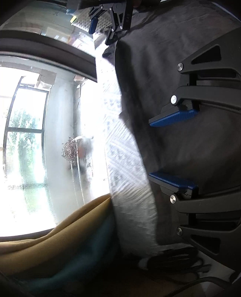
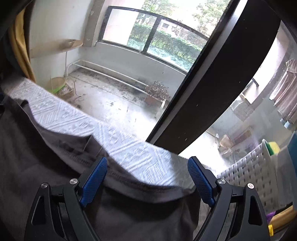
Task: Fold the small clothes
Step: 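Lower the hem onto the collar and open both tools, then press the folded shirt flat with both open tools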
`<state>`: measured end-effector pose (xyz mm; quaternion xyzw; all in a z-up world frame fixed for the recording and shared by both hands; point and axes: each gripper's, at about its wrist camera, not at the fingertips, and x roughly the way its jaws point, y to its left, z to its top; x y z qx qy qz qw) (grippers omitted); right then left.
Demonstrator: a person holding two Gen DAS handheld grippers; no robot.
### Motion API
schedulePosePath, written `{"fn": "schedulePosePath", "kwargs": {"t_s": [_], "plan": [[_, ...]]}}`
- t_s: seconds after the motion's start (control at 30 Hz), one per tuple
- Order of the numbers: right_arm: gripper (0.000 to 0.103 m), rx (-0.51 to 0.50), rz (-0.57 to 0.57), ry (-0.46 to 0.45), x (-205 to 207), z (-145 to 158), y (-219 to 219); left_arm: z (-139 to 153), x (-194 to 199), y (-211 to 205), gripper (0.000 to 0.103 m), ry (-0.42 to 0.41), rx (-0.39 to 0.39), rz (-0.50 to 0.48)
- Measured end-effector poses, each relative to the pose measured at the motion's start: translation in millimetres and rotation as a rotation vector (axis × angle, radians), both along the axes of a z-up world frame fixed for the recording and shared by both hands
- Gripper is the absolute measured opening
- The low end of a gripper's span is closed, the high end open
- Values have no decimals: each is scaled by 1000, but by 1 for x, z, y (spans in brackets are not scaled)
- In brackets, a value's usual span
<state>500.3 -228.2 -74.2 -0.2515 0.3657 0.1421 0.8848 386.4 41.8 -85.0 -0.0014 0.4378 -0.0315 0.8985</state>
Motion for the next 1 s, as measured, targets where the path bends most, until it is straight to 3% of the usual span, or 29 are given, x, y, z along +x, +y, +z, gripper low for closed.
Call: {"fn": "schedulePosePath", "kwargs": {"t_s": [0.17, 0.3, 0.53, 0.77, 1.0], "plan": [[90, 33, -22, -14, 12, 8, -4, 2, 11, 12, 51, -3, -14, 50], [90, 76, 37, 10, -8, 16, 0, 5, 6, 14, 51, -19, -5, 54], [90, 25, 165, 92, -34, -8, 34, 10, -11, 17, 51, -46, -25, 67], [90, -61, 72, 19, -13, -13, 21, -9, -7, 34, 51, 4, -43, 124], [90, -58, -8, -7, 13, -4, -11, -13, -6, 32, 51, -12, -35, 113]]}}
